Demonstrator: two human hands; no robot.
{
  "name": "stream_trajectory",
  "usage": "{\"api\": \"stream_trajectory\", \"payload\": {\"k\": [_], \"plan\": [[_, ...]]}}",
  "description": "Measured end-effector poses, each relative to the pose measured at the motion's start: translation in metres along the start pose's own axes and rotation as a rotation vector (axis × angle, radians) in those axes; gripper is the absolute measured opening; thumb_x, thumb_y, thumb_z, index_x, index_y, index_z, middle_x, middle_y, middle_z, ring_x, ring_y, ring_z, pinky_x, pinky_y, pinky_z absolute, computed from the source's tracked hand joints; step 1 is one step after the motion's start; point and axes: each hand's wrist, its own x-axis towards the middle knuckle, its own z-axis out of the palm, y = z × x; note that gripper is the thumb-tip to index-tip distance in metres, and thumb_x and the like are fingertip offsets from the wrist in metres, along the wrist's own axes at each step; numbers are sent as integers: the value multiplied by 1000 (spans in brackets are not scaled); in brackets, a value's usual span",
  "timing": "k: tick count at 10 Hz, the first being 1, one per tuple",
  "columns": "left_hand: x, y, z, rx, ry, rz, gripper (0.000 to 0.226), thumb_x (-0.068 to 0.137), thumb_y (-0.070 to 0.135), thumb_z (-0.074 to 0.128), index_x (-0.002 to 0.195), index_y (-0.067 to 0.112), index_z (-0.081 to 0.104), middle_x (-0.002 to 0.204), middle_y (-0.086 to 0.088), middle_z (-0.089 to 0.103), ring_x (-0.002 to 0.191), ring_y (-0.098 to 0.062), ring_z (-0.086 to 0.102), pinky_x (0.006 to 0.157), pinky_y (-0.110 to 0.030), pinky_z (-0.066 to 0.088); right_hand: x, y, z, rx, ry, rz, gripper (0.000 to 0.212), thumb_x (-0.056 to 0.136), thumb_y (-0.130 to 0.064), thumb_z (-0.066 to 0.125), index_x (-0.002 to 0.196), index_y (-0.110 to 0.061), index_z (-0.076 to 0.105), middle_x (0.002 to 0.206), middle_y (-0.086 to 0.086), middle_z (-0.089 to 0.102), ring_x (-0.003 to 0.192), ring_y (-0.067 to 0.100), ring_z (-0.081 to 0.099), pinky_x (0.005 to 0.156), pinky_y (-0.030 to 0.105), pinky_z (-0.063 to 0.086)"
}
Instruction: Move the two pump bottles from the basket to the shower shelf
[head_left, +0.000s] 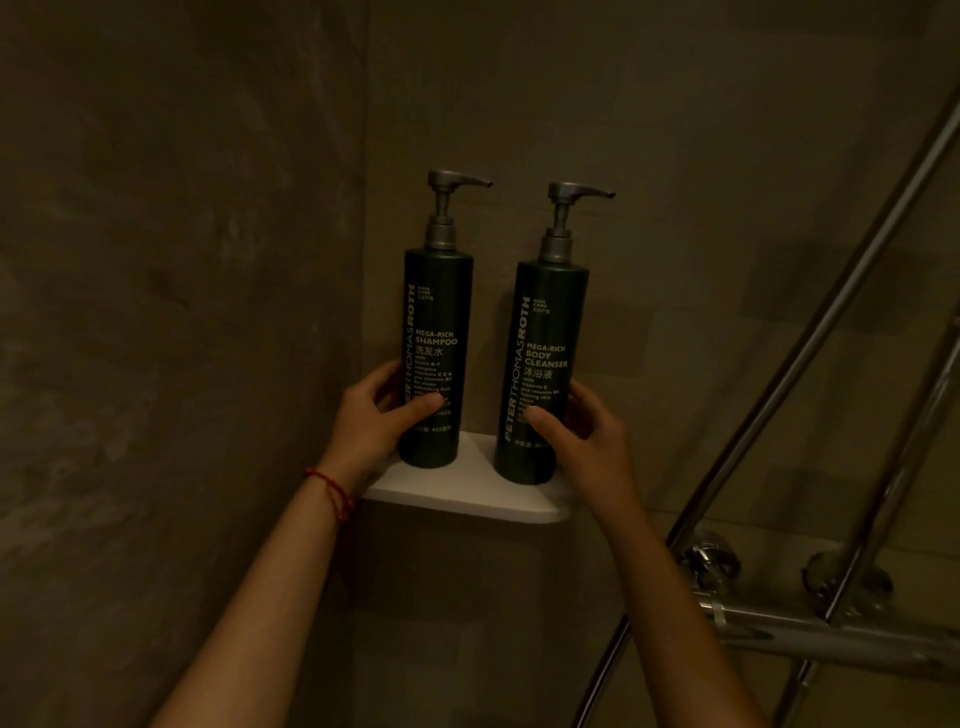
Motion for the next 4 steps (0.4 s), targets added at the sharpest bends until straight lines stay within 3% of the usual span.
{"api": "stream_trajectory", "payload": {"k": [2, 3, 4], "plan": [[-11, 0, 3, 71, 71, 93, 57, 73, 20, 66, 126, 16, 44, 97, 22, 51, 85, 11, 49, 58, -4, 45, -16, -5, -2, -14, 18, -13, 51, 79, -27, 64, 127, -23, 47, 110, -14, 58, 95, -10, 53, 71, 2, 45], [-20, -1, 4, 143, 121, 103, 56, 76, 27, 64, 127, 20, 43, 114, 9, 54, 97, 4, 51, 75, -10, 45, -26, -14, -5, -107, 53, -13, 52, 82, -33, 60, 130, -22, 45, 123, -5, 58, 104, 0, 54, 73, 2, 44], [-32, -6, 6, 319, 241, 152, 56, 78, 35, 60, 129, 24, 41, 133, -3, 46, 117, -14, 43, 94, -33, 39, -41, -16, -9, -166, 119, -19, 52, 83, -39, 57, 131, -25, 42, 132, 2, 54, 114, 11, 51, 81, 13, 41]]}}
